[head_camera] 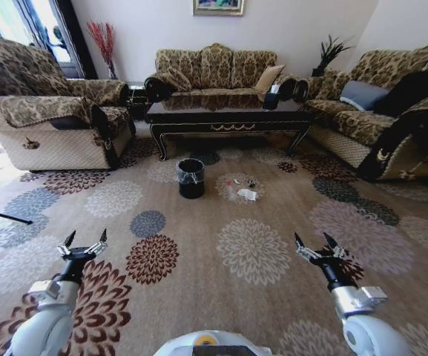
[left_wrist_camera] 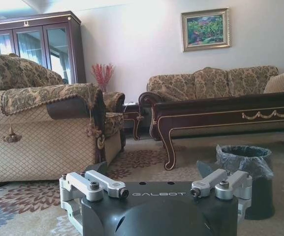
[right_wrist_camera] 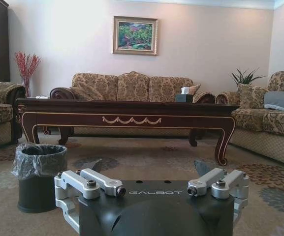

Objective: Move to the front of the table and pick up the trash from the floor, then place it into the trash bin.

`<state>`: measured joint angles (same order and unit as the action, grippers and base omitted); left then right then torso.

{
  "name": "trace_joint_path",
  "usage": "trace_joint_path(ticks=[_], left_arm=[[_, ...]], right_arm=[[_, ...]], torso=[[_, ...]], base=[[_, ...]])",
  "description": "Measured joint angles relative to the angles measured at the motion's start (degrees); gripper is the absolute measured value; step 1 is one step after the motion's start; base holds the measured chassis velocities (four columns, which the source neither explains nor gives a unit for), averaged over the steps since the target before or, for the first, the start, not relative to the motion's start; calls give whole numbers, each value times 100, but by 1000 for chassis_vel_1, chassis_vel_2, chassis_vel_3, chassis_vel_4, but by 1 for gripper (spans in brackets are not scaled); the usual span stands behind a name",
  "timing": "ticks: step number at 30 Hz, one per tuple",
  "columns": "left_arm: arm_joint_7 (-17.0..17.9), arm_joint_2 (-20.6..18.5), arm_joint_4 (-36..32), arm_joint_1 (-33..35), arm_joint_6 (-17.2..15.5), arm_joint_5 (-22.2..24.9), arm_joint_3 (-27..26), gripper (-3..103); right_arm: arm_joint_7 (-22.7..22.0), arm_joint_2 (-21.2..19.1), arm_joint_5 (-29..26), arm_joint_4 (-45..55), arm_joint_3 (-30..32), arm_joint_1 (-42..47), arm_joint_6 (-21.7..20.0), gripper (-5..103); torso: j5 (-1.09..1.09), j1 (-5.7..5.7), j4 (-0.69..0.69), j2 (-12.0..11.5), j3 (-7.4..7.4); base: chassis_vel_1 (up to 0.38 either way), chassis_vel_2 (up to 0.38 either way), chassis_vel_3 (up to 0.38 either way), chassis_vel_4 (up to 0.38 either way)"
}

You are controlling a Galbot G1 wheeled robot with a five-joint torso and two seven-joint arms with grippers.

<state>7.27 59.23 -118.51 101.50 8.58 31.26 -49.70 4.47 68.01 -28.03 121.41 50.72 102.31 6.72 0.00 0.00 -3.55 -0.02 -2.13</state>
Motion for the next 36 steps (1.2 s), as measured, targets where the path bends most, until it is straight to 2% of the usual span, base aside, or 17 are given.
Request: trace_joint_path(ticks=[36], left_arm=[[17,19,57,14,21,-11,-8,100]], right_arm=[[21,22,-3,-17,-88,-26,-22,100]], torso=[[-2,0,0,0,-6]], base=[[-201,200,202,-205]])
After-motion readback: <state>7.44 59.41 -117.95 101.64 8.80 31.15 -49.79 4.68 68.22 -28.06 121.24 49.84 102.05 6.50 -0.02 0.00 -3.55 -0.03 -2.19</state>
